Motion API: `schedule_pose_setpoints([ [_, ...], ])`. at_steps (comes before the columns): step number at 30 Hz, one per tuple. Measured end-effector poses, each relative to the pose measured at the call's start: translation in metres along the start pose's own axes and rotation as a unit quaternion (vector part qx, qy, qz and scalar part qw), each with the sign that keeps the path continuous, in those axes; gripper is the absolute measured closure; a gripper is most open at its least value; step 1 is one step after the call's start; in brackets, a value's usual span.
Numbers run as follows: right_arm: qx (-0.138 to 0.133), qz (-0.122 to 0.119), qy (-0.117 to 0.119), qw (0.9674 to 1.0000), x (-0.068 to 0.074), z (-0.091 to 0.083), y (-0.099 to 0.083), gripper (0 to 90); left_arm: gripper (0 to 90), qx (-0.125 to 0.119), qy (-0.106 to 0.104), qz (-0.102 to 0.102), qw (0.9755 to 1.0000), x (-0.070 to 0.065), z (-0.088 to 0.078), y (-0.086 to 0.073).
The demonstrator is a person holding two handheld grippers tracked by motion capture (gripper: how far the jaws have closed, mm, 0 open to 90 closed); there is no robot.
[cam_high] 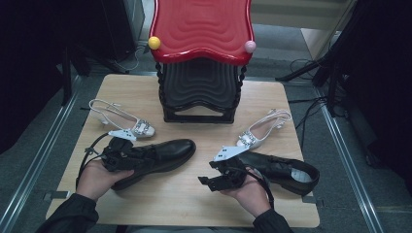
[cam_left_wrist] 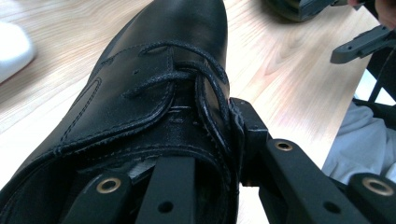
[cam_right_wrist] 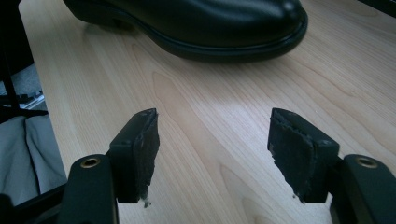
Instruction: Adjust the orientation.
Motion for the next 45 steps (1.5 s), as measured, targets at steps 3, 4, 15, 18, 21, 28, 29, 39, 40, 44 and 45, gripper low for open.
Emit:
schedule_pose_setpoints([
  [3,-0.003,0.003,-0.004,1.0,-0.001,-0.002,-0.002,34.7,80.0,0.0,-0.001,0.004,1.0,-0.005,0.006,0.005],
  [4,-0.006,0.007,-0.007,0.9999,-0.001,-0.003,-0.003,34.7,80.0,0.001,-0.003,0.003,1.0,-0.007,0.008,0.007],
  [15,-0.014,0.014,-0.017,0.9997,-0.002,-0.009,-0.008,34.8,79.9,0.013,-0.016,0.016,0.9997,-0.025,0.033,0.02],
  [18,-0.014,0.015,-0.021,0.9996,-0.002,-0.01,-0.009,34.8,79.7,0.015,-0.019,0.023,0.9994,-0.03,0.038,0.023],
  [21,-0.017,0.02,-0.024,0.9994,-0.003,-0.011,-0.01,34.8,79.6,0.016,-0.021,0.024,0.9994,-0.034,0.044,0.025],
  [28,-0.021,0.024,-0.029,0.9991,-0.004,-0.01,-0.01,35.0,79.4,0.006,-0.017,0.016,0.9997,-0.041,0.054,0.029],
  [29,-0.022,0.023,-0.029,0.9991,-0.004,-0.01,-0.01,35.0,79.3,0.008,-0.016,0.017,0.9997,-0.041,0.055,0.029],
  [39,-0.032,0.029,-0.036,0.9984,-0.007,-0.007,-0.008,36.0,78.3,0.015,-0.015,0.027,0.9994,-0.043,0.062,0.025],
  [40,-0.033,0.03,-0.036,0.9983,-0.007,-0.006,-0.008,36.6,78.3,0.015,-0.014,0.028,0.9994,-0.043,0.062,0.025],
  [44,-0.039,0.033,-0.034,0.9981,-0.008,-0.005,-0.007,40.4,77.3,0.018,-0.013,0.033,0.9992,-0.043,0.063,0.024],
  [45,-0.04,0.034,-0.034,0.9981,-0.008,-0.004,-0.007,41.2,77.1,0.02,-0.014,0.034,0.9991,-0.043,0.063,0.024],
])
Point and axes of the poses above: each handheld gripper's, and its own axes: z roughly forward along the jaws, y roughly out of its top, x roughly to its left, the point moved 3 cm from there along z, roughly forward along the jaws, and after that the axes turned 4 degrees about y, right-handed, at the moved point
